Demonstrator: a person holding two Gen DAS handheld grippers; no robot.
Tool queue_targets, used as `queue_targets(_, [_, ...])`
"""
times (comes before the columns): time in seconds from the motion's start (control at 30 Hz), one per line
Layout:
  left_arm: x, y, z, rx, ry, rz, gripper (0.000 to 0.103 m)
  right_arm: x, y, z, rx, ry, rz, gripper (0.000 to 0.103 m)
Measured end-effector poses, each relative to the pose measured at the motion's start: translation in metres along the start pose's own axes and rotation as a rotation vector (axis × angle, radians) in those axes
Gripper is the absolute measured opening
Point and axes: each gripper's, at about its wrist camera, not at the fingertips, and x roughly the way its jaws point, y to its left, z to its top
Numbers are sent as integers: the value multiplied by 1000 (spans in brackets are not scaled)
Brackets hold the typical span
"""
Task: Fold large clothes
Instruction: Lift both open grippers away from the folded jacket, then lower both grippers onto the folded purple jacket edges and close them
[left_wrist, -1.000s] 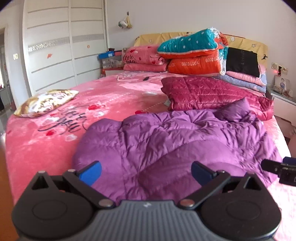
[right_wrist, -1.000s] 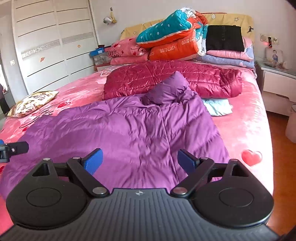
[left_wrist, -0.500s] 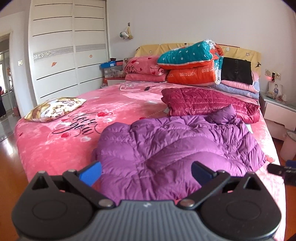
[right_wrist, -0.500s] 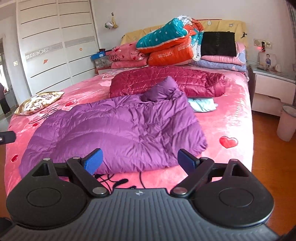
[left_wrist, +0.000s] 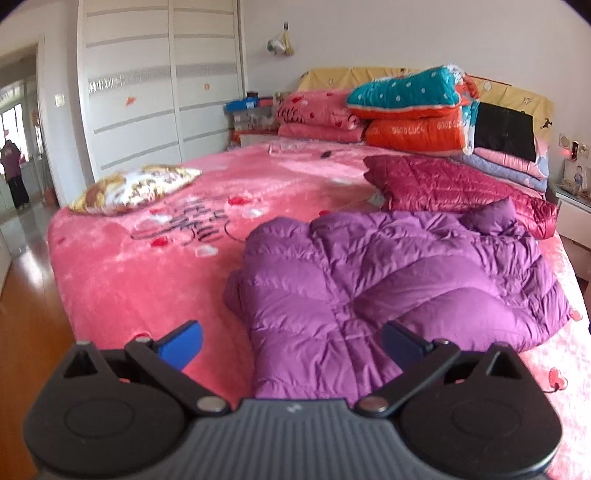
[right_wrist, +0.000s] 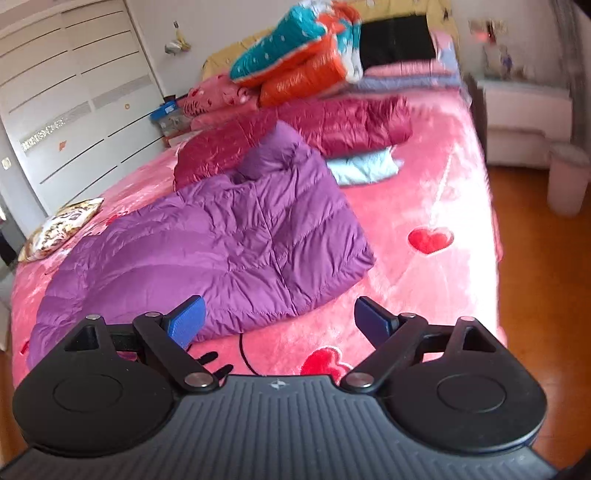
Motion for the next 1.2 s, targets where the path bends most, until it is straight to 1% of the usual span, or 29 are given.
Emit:
queue_targets(0.1, [21, 12, 1, -23, 35, -24, 102, 18, -11, 10, -6, 22, 29, 103])
queue_targets(0.17, [36, 22, 3, -53, 59, -61, 102, 32, -19, 20, 6, 43, 63, 103])
queue_targets(0.23, [50, 36, 7, -104, 75, -121, 102, 50, -31, 34, 24, 62, 96, 103])
queue_targets(0.37, [79, 67, 19, -254, 88, -268, 102, 88, -58, 68, 73, 88, 139, 103])
queue_targets(0.43, [96, 80, 27, -318, 101, -311, 102, 109, -71, 83, 105, 110, 162, 103])
queue_targets(0.5, [114, 87, 31, -349, 121, -336, 102, 128, -81, 94, 136, 137, 203, 103])
queue_targets(0.6, [142, 98, 33, -399, 177, -338, 102, 151, -85, 104, 141, 160, 229, 103])
queue_targets(0.77, [172, 102, 25, -473, 222, -425, 102, 180, -91, 111, 155, 186, 269, 103])
queue_targets(0.8, [177, 99, 24, -476, 233, -436, 102, 186, -93, 111, 159, 194, 275, 103])
queue_targets(0.9, [191, 93, 20, -461, 263, -436, 102, 201, -96, 110, 160, 212, 263, 103])
queue_targets(1.0, [205, 87, 17, -440, 294, -422, 102, 214, -106, 107, 180, 231, 272, 103])
queue_targets(1.13, [223, 87, 10, -434, 334, -414, 102, 233, -117, 100, 256, 264, 343, 103])
queue_targets(1.2, [230, 87, 8, -434, 343, -425, 102, 239, -121, 96, 288, 263, 379, 103])
